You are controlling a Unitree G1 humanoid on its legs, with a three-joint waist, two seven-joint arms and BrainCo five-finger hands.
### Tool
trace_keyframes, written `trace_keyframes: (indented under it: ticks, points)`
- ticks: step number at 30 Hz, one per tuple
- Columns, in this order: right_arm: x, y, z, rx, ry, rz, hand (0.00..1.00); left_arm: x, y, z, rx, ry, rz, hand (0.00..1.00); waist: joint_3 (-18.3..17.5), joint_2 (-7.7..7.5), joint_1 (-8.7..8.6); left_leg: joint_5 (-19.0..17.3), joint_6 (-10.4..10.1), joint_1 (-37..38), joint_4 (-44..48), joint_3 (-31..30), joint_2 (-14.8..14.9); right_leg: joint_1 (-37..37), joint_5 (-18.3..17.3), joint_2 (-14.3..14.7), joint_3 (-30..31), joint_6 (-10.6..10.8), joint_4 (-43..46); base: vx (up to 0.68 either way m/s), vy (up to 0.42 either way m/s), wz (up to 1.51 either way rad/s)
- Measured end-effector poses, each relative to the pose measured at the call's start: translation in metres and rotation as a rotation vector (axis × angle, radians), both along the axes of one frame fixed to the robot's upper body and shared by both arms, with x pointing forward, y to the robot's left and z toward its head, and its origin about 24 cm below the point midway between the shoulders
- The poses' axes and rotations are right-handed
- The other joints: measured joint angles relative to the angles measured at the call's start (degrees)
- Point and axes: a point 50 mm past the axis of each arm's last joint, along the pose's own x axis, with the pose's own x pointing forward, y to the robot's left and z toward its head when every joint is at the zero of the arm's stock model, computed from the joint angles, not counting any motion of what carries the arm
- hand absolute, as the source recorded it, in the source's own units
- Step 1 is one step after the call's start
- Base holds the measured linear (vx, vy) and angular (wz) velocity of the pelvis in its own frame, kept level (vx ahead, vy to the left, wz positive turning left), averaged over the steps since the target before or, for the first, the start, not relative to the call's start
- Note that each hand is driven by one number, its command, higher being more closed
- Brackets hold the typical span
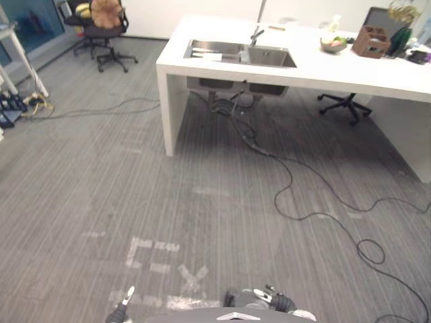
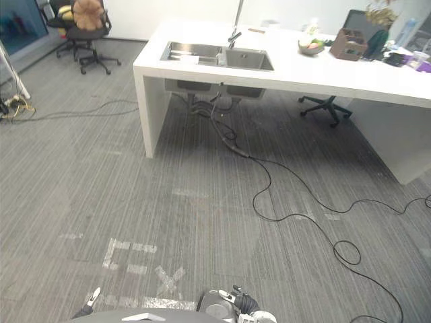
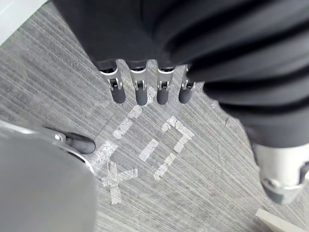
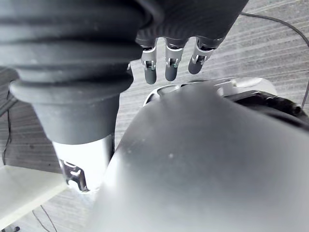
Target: Walk over to the sink, pick up the cup, carry it to the dishwasher, place the cup inside the dishwasher, then close the dishwasher door
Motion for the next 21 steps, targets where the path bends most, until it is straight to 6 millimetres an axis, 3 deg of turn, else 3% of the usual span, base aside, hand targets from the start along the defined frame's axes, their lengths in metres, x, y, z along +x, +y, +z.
trace_keyframes:
  ticks: [1, 4, 5, 6, 7, 8, 9, 10, 12, 13, 14, 15, 16, 18, 20, 21]
  points:
    - [0.001, 0.002, 0.000, 0.019, -0.009, -0.019, 0.00, 0.006, -0.001, 0.001, -0.007, -0.023, 0.010, 0.00, 0.5, -0.39, -0.18, -0.8, -0.9, 0.3, 0.0, -0.3, 0.3, -1.9, 3.5, 0.3, 1.4, 0.2, -4.2, 0.30, -0.135, 0.19]
    - [0.003, 0.007, 0.001, 0.049, -0.030, -0.053, 0.00, 0.015, -0.006, 0.003, -0.032, -0.066, 0.015, 0.00, 1.6, -1.60, -0.61, -4.3, -2.6, 1.8, 2.1, -2.1, 0.3, -3.1, 4.8, -0.4, 5.9, 0.1, -5.2, 0.30, -0.183, 0.31]
    - [-0.003, 0.007, 0.000, 0.056, -0.021, -0.070, 0.00, 0.018, -0.007, 0.004, -0.040, -0.086, 0.031, 0.00, 1.7, -2.03, -0.58, -7.7, -3.7, 2.4, 5.4, -3.2, 0.6, -2.8, 3.4, -1.0, 7.1, -1.3, -3.0, 0.47, -0.282, 0.42]
    - [-0.008, 0.008, -0.001, 0.076, -0.012, -0.078, 0.00, 0.017, -0.007, 0.004, -0.042, -0.089, 0.036, 0.00, 1.8, -2.00, -0.48, -10.9, -5.2, 3.3, 8.0, -4.1, 1.3, -2.6, 4.9, -1.1, 7.6, -2.9, 0.4, 0.58, -0.342, 0.40]
    - [-0.008, 0.006, 0.000, 0.080, -0.013, -0.076, 0.00, 0.016, -0.010, 0.003, -0.048, -0.085, 0.032, 0.00, 1.9, -1.80, -0.74, -12.2, -5.8, 3.5, 9.0, -4.7, 2.3, -3.2, 5.2, -0.7, 7.3, -3.2, 3.3, 0.56, -0.306, 0.30]
    - [-0.007, -0.003, 0.002, 0.074, -0.022, -0.093, 0.00, 0.017, -0.016, 0.002, -0.058, -0.085, 0.021, 0.00, 1.2, 0.59, -1.00, -14.3, -6.8, 4.4, 10.0, -5.1, 5.0, -4.9, 1.5, 1.1, 6.4, -4.4, 9.9, 0.56, -0.282, 0.16]
    - [-0.007, -0.010, 0.003, 0.058, -0.021, -0.103, 0.00, 0.013, -0.024, 0.000, -0.075, -0.072, 0.016, 0.00, 0.7, 2.04, -0.77, -14.9, -7.6, 5.3, 11.1, -5.9, 6.9, -6.8, -3.7, 2.4, 5.7, -5.4, 15.5, 0.58, -0.275, 0.05]
    - [-0.005, -0.010, 0.003, 0.059, -0.024, -0.105, 0.00, 0.015, -0.025, 0.001, -0.074, -0.077, 0.008, 0.00, 0.7, 2.17, -0.81, -14.8, -7.7, 5.3, 12.4, -6.4, 7.2, -7.2, -5.3, 2.5, 5.7, -5.6, 17.9, 0.58, -0.279, -0.13]
    - [-0.005, -0.011, 0.003, 0.062, -0.010, -0.112, 0.00, 0.016, -0.025, 0.001, -0.040, -0.071, -0.048, 0.00, 0.2, 2.81, -1.12, -12.7, -8.2, 0.9, 26.7, -7.2, 9.1, -4.2, -10.0, 4.5, 5.2, -6.9, 18.6, 0.57, -0.304, -0.14]
    - [-0.005, -0.011, 0.003, 0.063, -0.007, -0.111, 0.00, 0.017, -0.025, 0.002, -0.026, -0.072, -0.064, 0.00, 0.1, 2.93, -1.42, -10.8, -8.8, -1.8, 33.4, -7.9, 9.7, -2.3, -10.5, 5.4, 5.1, -6.9, 17.0, 0.55, -0.277, -0.06]
    - [-0.006, -0.011, 0.003, 0.062, -0.001, -0.108, 0.00, 0.018, -0.024, 0.003, -0.006, -0.077, -0.087, 0.00, 0.1, 3.01, -1.57, -6.5, -9.5, -6.5, 44.0, -8.0, 11.4, 1.4, -10.4, 6.8, 5.1, -7.6, 13.5, 0.57, -0.216, -0.03]
    - [-0.005, -0.012, 0.003, 0.055, 0.000, -0.096, 0.00, 0.020, -0.022, 0.005, 0.020, -0.094, -0.115, 0.00, 0.2, 3.54, -1.43, -6.8, -9.4, -12.2, 58.0, -5.9, 14.4, 6.9, -9.9, 9.3, 5.1, -8.7, 8.1, 0.71, -0.227, -0.08]
    - [-0.003, -0.012, 0.004, 0.053, -0.002, -0.090, 0.00, 0.022, -0.020, 0.007, 0.043, -0.116, -0.129, 0.00, 0.4, 3.57, -0.98, -7.7, -8.1, -16.0, 65.9, -4.8, 15.7, 11.4, -10.0, 10.8, 5.5, -9.5, 4.4, 0.60, -0.154, -0.09]
    - [-0.007, -0.010, 0.002, 0.045, 0.020, -0.086, 0.00, 0.035, -0.016, 0.016, 0.129, -0.175, -0.177, 0.00, 0.9, 2.59, 0.57, -10.1, -6.8, -24.9, 72.1, -4.5, 13.3, 19.0, -9.8, 11.3, 5.9, -9.5, -0.9, 0.54, -0.112, -0.23]
    - [-0.002, -0.011, 0.002, 0.030, 0.028, -0.077, 0.00, 0.051, -0.014, 0.027, 0.214, -0.246, -0.225, 0.00, 1.5, 2.55, 2.96, -12.3, -6.4, -31.0, 66.3, -1.2, 10.7, 22.9, -9.9, 11.1, 8.9, -9.5, -3.0, 0.49, -0.024, -0.80]
    - [0.007, -0.006, 0.003, 0.052, 0.010, -0.089, 0.00, 0.058, -0.014, 0.032, 0.268, -0.271, -0.257, 0.00, 2.3, 2.15, 3.58, -12.3, -5.8, -32.6, 57.1, 2.4, 9.1, 25.1, -10.5, 10.1, 11.0, -8.6, -3.6, 0.63, 0.083, -1.08]
